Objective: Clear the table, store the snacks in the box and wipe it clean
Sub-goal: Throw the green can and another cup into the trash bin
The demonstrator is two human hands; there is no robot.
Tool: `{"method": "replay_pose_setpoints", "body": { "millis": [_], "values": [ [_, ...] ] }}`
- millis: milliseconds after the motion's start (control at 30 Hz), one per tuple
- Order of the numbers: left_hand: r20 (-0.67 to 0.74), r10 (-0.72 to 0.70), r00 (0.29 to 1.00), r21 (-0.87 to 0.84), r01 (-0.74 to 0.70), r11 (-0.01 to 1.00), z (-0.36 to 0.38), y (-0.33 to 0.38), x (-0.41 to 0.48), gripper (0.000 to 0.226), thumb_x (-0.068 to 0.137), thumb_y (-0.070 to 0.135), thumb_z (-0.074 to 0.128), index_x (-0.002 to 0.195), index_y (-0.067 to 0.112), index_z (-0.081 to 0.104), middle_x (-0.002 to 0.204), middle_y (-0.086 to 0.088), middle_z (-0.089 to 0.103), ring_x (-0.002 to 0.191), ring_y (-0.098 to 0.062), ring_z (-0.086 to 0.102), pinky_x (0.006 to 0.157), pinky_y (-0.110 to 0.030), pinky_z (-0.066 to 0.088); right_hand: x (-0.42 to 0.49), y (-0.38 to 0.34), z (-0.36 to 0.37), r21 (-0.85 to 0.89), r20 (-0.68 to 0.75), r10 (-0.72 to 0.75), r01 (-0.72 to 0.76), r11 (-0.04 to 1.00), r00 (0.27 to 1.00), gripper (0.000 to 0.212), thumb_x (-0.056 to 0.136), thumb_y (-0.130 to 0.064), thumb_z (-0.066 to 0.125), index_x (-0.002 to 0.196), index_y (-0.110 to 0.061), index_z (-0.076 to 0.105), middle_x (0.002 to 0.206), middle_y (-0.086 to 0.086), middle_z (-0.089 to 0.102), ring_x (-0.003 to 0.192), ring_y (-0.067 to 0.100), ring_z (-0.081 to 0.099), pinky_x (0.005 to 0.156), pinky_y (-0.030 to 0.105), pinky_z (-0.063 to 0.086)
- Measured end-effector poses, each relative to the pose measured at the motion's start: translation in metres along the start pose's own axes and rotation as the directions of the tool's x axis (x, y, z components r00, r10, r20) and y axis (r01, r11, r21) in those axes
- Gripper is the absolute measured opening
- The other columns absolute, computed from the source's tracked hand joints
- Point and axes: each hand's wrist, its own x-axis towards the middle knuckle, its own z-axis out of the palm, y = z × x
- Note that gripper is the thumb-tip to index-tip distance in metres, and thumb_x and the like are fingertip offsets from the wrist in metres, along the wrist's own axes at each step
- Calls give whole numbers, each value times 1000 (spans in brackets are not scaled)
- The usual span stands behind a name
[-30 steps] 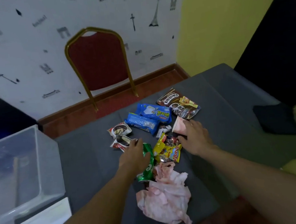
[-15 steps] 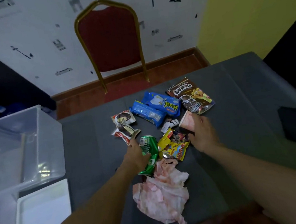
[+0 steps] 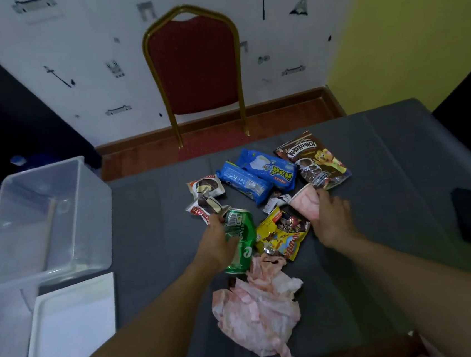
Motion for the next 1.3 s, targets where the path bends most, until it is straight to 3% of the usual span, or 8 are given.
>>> {"method": "replay_pose_setpoints", "body": {
  "millis": [233,367,467,567,833,1033,1167,1300],
  "values": [
    [-73,6,997,-69,-11,998,-7,0,-10,40,89,12,66,118,15,39,123,-11,61,107,-25,62,84,-33,48,-5,-8,-1,68,97,128,-135,989,987,87,81,-5,75,150,-17,23,138,20,31,123,38,46,100,44,44],
    [-102,7,995,-88,-16,996,-12,-4,-16,39,90,13,66,109,21,34,122,-10,62,95,-16,58,75,-27,42,-11,-8,-1,16,127,168,-172,985,977,99,83,-9,74,156,-21,7,144,23,31,133,40,36,105,47,39],
    [-116,5,993,-92,-16,996,-16,-9,-22,39,89,14,67,111,20,35,122,-9,62,103,-22,61,79,-29,44,-19,-8,-3,-24,135,186,-184,983,973,103,85,-14,73,157,-19,-1,148,26,31,137,41,28,106,47,37],
    [-138,17,990,-94,-30,995,-23,-14,-29,38,89,15,67,110,20,36,121,-9,61,105,-23,60,79,-29,43,-29,-14,-8,11,82,173,-175,985,981,103,84,-9,73,156,-20,1,147,25,28,136,40,26,106,48,37],
    [-205,57,977,-90,-76,993,-55,-23,-48,37,90,16,66,112,18,36,120,-11,59,96,-21,58,75,-30,42,-64,-62,-27,208,-82,-119,133,969,990,91,88,-7,68,154,-26,9,139,20,35,126,36,43,101,50,46],
    [-279,74,958,-79,-100,992,-96,-48,-79,36,90,20,65,114,15,39,117,-13,57,102,-29,58,80,-38,46,-96,-120,-13,216,-115,-345,363,907,931,79,96,-18,58,157,-20,9,144,19,32,130,39,37,103,44,35],
    [-352,16,936,-125,-64,990,-132,-87,-113,37,90,20,65,116,16,39,122,-11,57,105,-29,61,88,-42,51,-133,-171,5,246,-103,-478,488,837,872,82,92,-18,64,157,-16,14,139,20,36,129,38,38,107,43,35],
    [-405,-68,912,-207,-19,978,-167,-137,-151,35,91,16,64,116,20,39,123,-10,58,105,-25,63,88,-44,55,-174,-224,29,272,-76,-578,574,772,813,83,90,-15,65,157,-15,16,149,19,33,136,36,34,112,44,32]
  ]
}}
